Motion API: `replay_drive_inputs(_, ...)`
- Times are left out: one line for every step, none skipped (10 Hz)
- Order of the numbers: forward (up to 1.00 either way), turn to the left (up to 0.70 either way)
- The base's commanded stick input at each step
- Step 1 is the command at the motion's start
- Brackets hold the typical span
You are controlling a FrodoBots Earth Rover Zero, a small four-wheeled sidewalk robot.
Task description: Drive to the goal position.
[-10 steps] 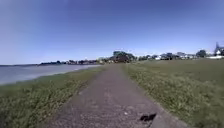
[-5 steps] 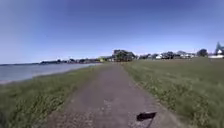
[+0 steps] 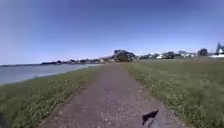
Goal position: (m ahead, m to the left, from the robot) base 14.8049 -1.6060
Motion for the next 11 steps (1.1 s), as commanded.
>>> replay_drive_inputs(0.70,0.00)
replay_drive_inputs(0.70,0.00)
replay_drive_inputs(0.70,0.00)
replay_drive_inputs(0.70,0.00)
replay_drive_inputs(0.70,0.00)
replay_drive_inputs(0.70,0.00)
replay_drive_inputs(0.70,0.00)
replay_drive_inputs(0.70,0.00)
replay_drive_inputs(0.70,0.00)
replay_drive_inputs(0.70,0.00)
replay_drive_inputs(0.70,0.00)
